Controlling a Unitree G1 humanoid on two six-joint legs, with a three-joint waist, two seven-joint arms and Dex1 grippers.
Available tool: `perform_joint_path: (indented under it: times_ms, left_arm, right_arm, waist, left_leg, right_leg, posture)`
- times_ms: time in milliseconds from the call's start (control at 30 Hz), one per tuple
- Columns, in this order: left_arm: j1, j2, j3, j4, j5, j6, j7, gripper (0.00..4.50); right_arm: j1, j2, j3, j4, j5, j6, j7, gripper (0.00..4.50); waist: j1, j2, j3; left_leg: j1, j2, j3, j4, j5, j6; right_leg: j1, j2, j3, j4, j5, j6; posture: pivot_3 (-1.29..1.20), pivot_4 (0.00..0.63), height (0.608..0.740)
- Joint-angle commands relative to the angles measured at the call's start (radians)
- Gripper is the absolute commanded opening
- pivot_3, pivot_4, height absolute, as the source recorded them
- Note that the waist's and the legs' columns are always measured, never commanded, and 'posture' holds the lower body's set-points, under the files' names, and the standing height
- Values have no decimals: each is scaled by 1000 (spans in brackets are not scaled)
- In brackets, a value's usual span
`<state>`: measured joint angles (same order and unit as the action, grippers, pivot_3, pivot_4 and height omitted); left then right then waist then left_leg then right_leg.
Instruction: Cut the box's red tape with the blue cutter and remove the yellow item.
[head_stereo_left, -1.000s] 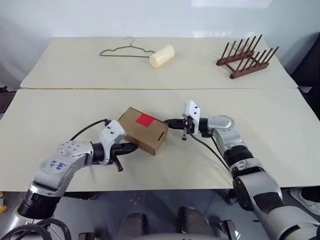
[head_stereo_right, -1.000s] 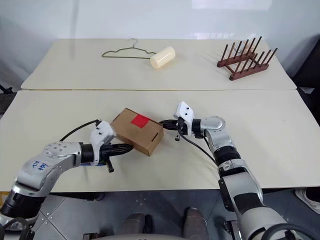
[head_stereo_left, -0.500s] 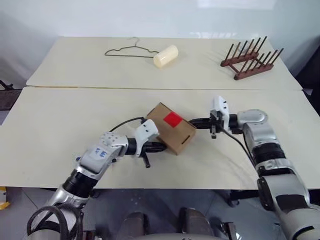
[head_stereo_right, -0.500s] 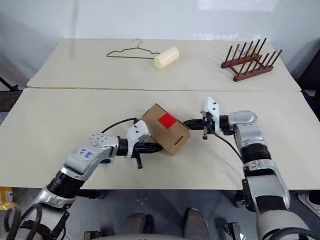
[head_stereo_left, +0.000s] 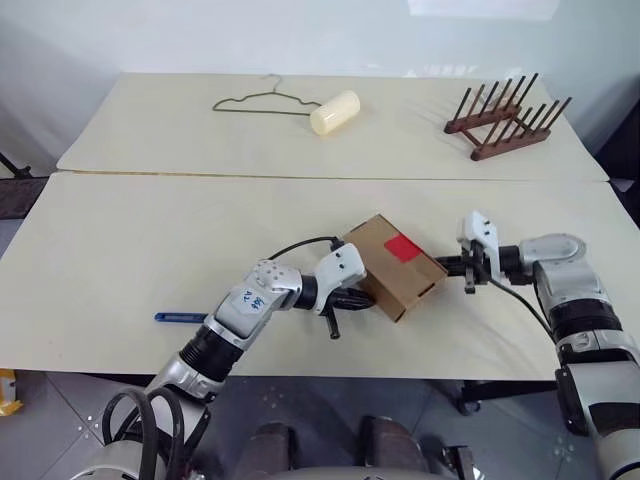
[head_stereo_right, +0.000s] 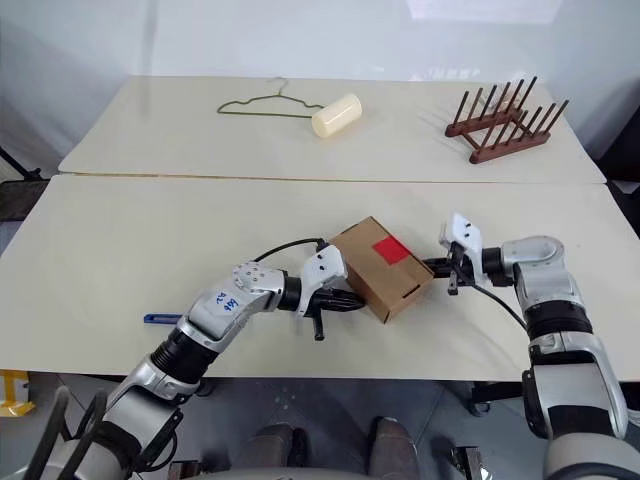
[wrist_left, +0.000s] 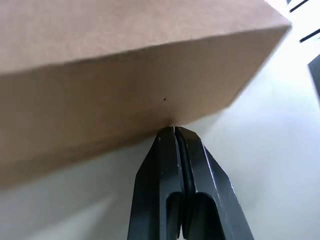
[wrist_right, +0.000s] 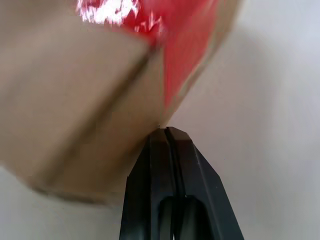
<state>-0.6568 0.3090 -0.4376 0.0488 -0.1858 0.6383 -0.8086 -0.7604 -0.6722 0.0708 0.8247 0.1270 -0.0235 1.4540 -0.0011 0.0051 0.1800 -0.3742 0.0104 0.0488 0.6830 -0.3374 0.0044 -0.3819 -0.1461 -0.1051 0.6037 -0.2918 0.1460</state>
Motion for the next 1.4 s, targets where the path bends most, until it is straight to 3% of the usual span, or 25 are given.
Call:
perform_joint_path:
  times_ms: [33, 200, 333, 433, 600, 667, 733, 833, 967, 1200, 1300, 1400]
  left_arm:
    - [-4, 3, 18, -40, 7, -27, -13, 35]
    - [7, 75, 63, -145, -19, 8, -42, 35]
    - [29, 200, 87, -270, -52, 60, -121, 35]
    - [72, 326, 212, -349, -74, 18, -147, 0]
    - [232, 491, 642, -325, -203, -85, -211, 1188]
    - [368, 572, 790, -306, -232, -142, -309, 1837]
    - [587, 649, 1013, -234, -208, -209, -432, 2427]
    - [823, 726, 1237, -47, -138, -417, -561, 3321]
    - [1000, 825, 1416, 287, -83, -600, -658, 4464]
    - [1072, 893, 1432, 560, -71, -801, -698, 4464]
    - [992, 884, 1363, 541, -104, -827, -676, 4464]
    - [924, 858, 1277, 413, -179, -732, -705, 4464]
  right_arm:
    - [-7, -14, -8, 12, -5, -27, 10, 0]
    - [-48, -28, -47, 116, -12, -115, -71, 0]
    - [-80, -54, -59, 178, -12, -163, -52, 0]
    - [-114, -56, -124, 139, 86, -48, 35, 599]
    - [-132, -14, -206, -76, 256, 137, 89, 2238]
    - [-119, -4, -222, -198, 331, 270, 79, 2945]
    - [-60, 3, -203, -402, 396, 344, 94, 3565]
    - [43, 40, -197, -621, 493, 343, 136, 4500]
    - [148, 78, -137, -808, 532, 324, 127, 4500]
    - [292, 84, -100, -1020, 574, 313, 84, 4500]
    - [330, 86, -128, -1044, 566, 239, 88, 4500]
    - [380, 68, -166, -1034, 566, 178, 100, 4500]
  waist:
    - [1, 0, 0]
    - [-1, 0, 0]
    - [-2, 0, 0]
    - [-5, 2, 2]
    - [-21, 4, 4]
    - [-28, 5, 5]
    - [-30, 6, 5]
    - [-25, 3, 6]
    - [-1, 1, 7]
    - [6, -3, 5]
    - [3, -4, 5]
    - [0, -6, 5]
  left_leg:
    - [0, 0, 0, 0, 0, 0]
    - [0, 0, -1, 0, 0, 0]
    - [0, 0, -1, 0, 0, 0]
    - [0, 1, -1, -1, 0, 0]
    - [0, 2, -4, -1, 0, 0]
    - [0, 2, -9, -3, 0, -1]
    - [0, 2, -9, -4, -1, -1]
    - [-2, 3, -5, -8, -2, -2]
    - [-5, 2, 3, -3, -3, 0]
    - [-5, 3, 6, -2, -7, 2]
    - [-4, 3, 9, -2, -9, 3]
    - [-2, 4, 13, -1, -10, 3]
  right_leg:
    - [1, 0, 0, 0, 0, 0]
    - [1, 0, 0, 0, 0, 0]
    - [1, 0, 0, -1, 0, 0]
    - [1, 0, 0, -3, 0, 0]
    - [1, 1, -1, -2, 0, 0]
    - [-1, 1, -1, -2, 0, 0]
    - [-2, 0, -1, -2, 0, 0]
    - [-8, 0, -4, -1, -1, -1]
    - [-9, -1, -6, 0, -1, -1]
    - [-12, -3, -7, 4, 0, -1]
    - [-12, -4, -11, 5, -1, -2]
    - [-12, -4, -10, 5, -1, -2]
  posture:
    - [0, 150, 740]
    - [0, 150, 740]
    - [0, 150, 740]
    - [0, 150, 740]
    - [0, 150, 740]
    - [0, 150, 740]
    - [0, 150, 740]
    - [0, 150, 740]
    - [0, 150, 740]
    - [0, 150, 740]
    - [0, 150, 740]
    - [0, 150, 740]
